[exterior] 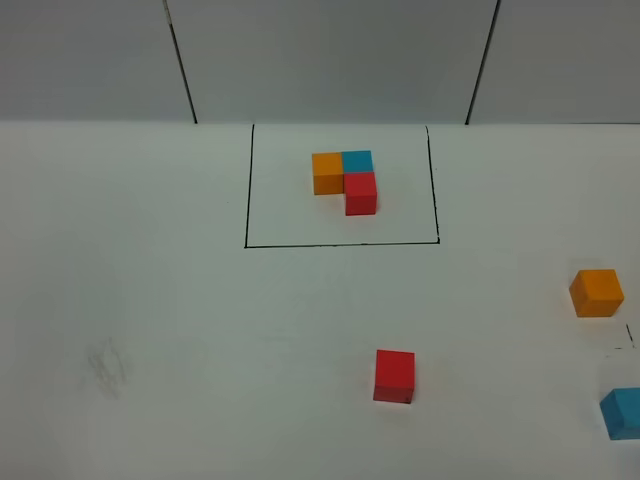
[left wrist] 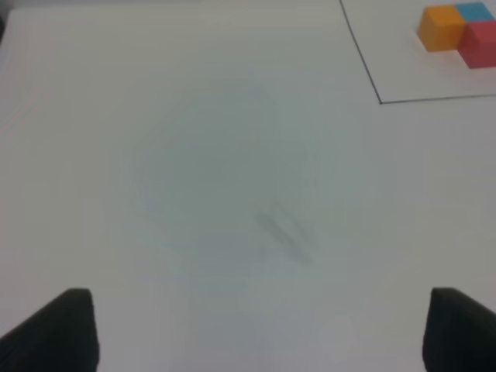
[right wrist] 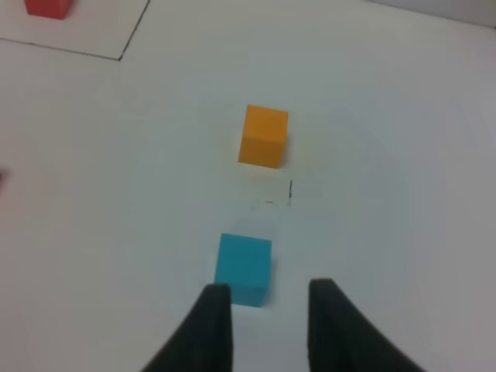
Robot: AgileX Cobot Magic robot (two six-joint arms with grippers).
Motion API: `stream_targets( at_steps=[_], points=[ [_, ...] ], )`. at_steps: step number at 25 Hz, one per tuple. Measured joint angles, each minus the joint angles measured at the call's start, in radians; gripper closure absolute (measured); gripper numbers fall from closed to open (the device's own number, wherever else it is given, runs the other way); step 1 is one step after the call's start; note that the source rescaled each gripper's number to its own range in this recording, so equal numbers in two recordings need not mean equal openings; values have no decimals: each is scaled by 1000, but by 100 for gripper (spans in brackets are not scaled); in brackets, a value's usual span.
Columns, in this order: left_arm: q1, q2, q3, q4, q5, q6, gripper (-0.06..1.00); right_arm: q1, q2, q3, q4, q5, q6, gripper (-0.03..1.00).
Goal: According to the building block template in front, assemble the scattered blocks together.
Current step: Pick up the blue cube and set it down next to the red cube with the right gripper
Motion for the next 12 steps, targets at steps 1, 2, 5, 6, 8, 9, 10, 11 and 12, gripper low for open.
stream_targets(
  at_steps=[1, 2, 5, 6, 8, 9, 10, 11, 12],
  points=[
    [22, -22, 8, 0, 0, -13, 12, 0, 0, 0, 0, 0, 0, 97],
    [39, -33, 13, -1, 8, -22, 13, 0, 0, 0, 0, 0, 0, 97],
    [81, -38, 36, 1, -5, -26, 14, 0, 0, 0, 0, 0, 0, 97],
    [87, -38, 48, 6, -12, -30, 14, 0, 0, 0, 0, 0, 0, 97],
    [92, -38, 76, 11, -19, -33, 15, 0, 0, 0, 0, 0, 0, 97],
    [92, -38, 89, 13, -15, -33, 16, 0, 0, 0, 0, 0, 0, 97],
    [93, -38, 101, 16, -8, -33, 16, 0, 0, 0, 0, 0, 0, 97],
    [93, -38, 104, 17, -4, -33, 17, 0, 0, 0, 0, 0, 0, 97],
    [93, -38, 105, 18, -4, -33, 18, 0, 0, 0, 0, 0, 0, 97]
  ],
)
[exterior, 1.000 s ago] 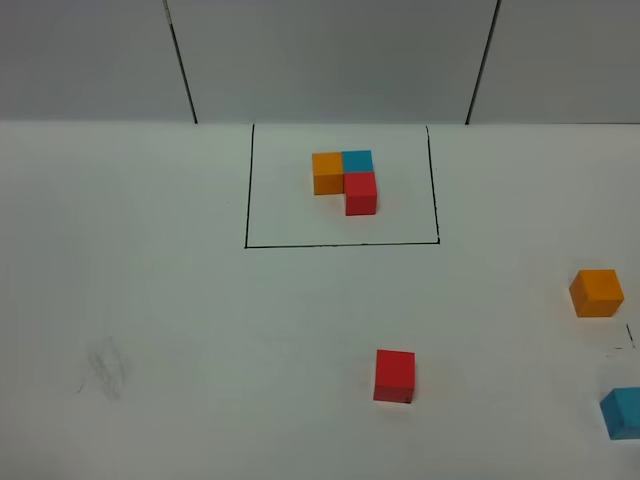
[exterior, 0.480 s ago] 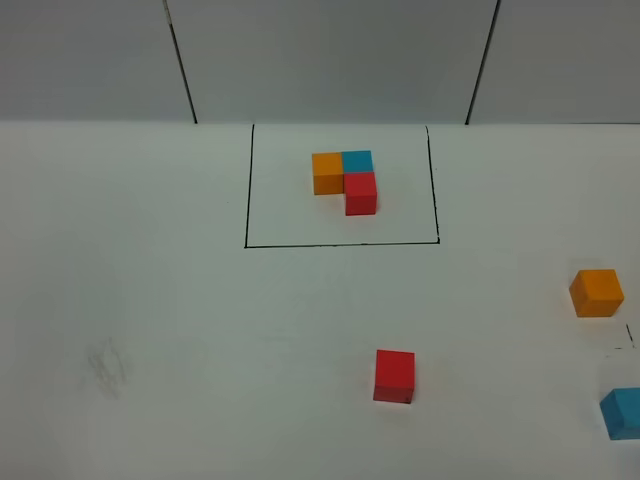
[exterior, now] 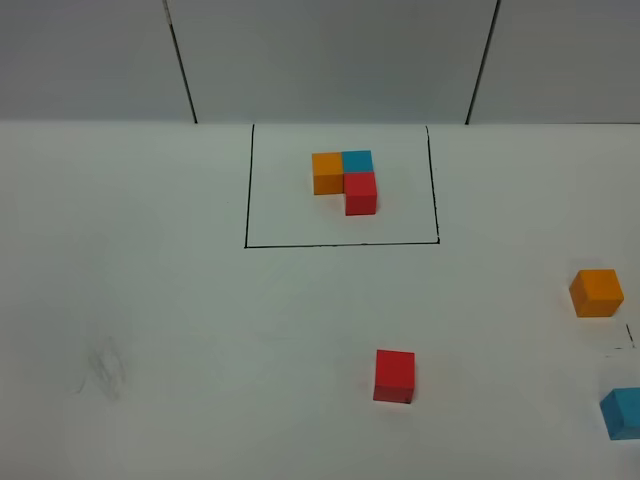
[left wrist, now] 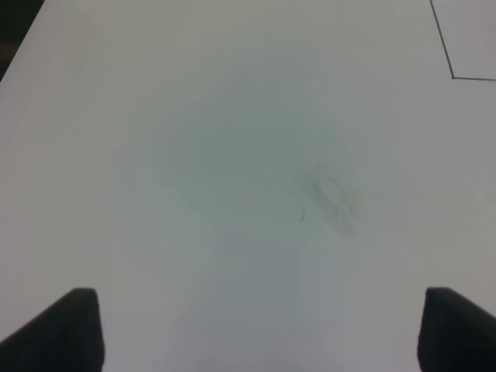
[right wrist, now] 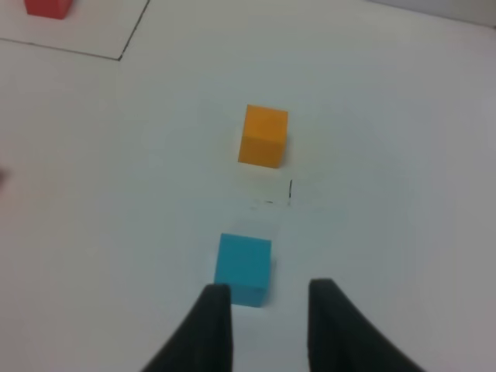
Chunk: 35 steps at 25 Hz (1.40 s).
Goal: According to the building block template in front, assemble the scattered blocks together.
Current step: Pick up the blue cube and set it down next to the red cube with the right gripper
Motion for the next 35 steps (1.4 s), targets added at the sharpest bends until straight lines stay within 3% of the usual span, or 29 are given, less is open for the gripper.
stream_targets(
  at_steps=[24, 35],
  points=[
    [-12, 0, 2, 1, 0, 0, 65, 0, 0, 0, 0, 0, 0, 97],
    [-12, 0, 2, 1, 0, 0, 71, 0, 0, 0, 0, 0, 0, 97]
  ],
)
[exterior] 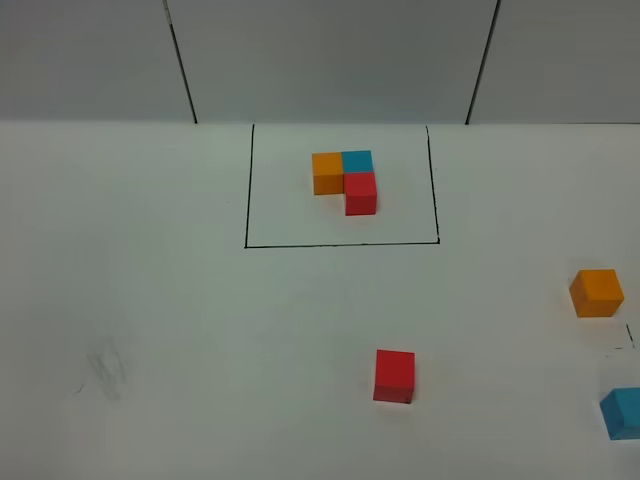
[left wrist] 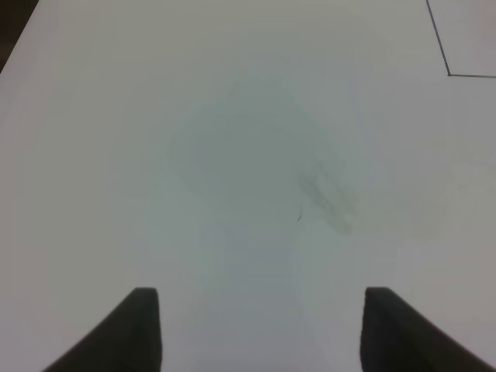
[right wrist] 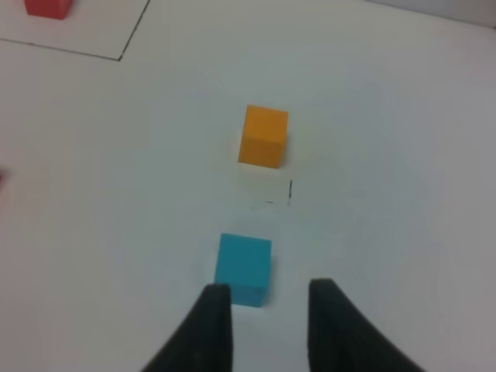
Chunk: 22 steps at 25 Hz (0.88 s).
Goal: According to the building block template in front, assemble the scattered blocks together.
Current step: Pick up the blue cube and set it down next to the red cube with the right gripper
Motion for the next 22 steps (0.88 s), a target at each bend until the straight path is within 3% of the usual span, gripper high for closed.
stream_targets(
  at_steps=[16, 19, 22],
  points=[
    [0, 0, 1, 0, 0, 0, 71, 0, 22, 0, -4, -1, 14, 95],
    [0, 0, 1, 0, -1, 0, 71, 0, 146, -16, -15, -24, 68, 85],
    [0, 0, 2, 0, -1, 0, 71, 0, 322, -52, -21, -85, 89, 66]
  ],
)
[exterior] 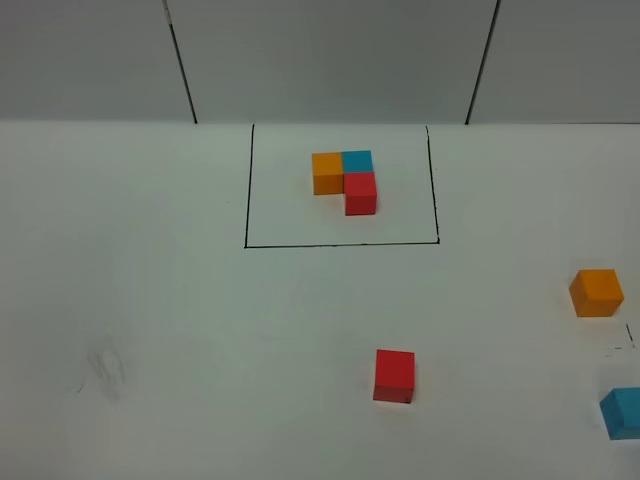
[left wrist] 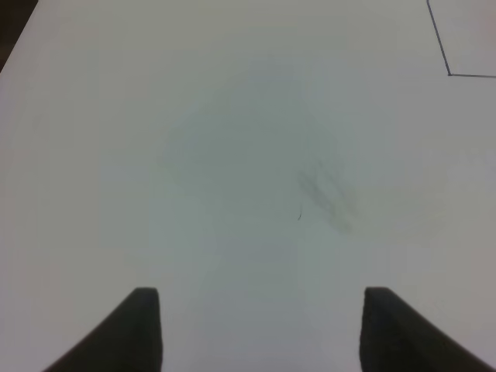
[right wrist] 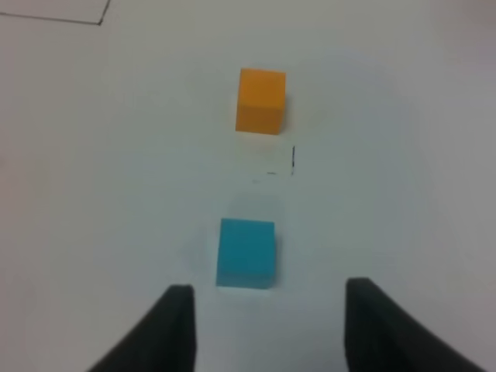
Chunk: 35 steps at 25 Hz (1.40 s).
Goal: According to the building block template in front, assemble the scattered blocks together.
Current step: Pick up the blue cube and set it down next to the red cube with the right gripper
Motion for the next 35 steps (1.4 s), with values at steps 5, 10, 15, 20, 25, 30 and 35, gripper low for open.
stream_targets(
  at_steps=[5, 10, 15, 20, 25, 30, 35],
  points=[
    [0, 0, 0, 0, 0, -1, 71, 0, 294, -56, -3, -68, 15, 25],
    [0, 0, 0, 0, 0, -1, 71, 0, 574, -113, -3, -90, 42, -1],
    [0, 0, 0, 0, 0, -1, 71, 0, 785, -157, -4, -131, 65, -3],
    [0, 0, 0, 0, 0, -1, 71, 0, 918, -158, -39, -160, 109, -3],
    [0, 0, 0, 0, 0, -1, 71, 0, 1015, -157, -66, -195, 141, -3],
    [0, 0, 0, 0, 0, -1, 71, 0, 1095, -88, -70, -314, 157, -3],
    [0, 0, 0, 0, 0, -1, 71, 0, 1167, -27, -70, -420, 178, -3]
  ],
)
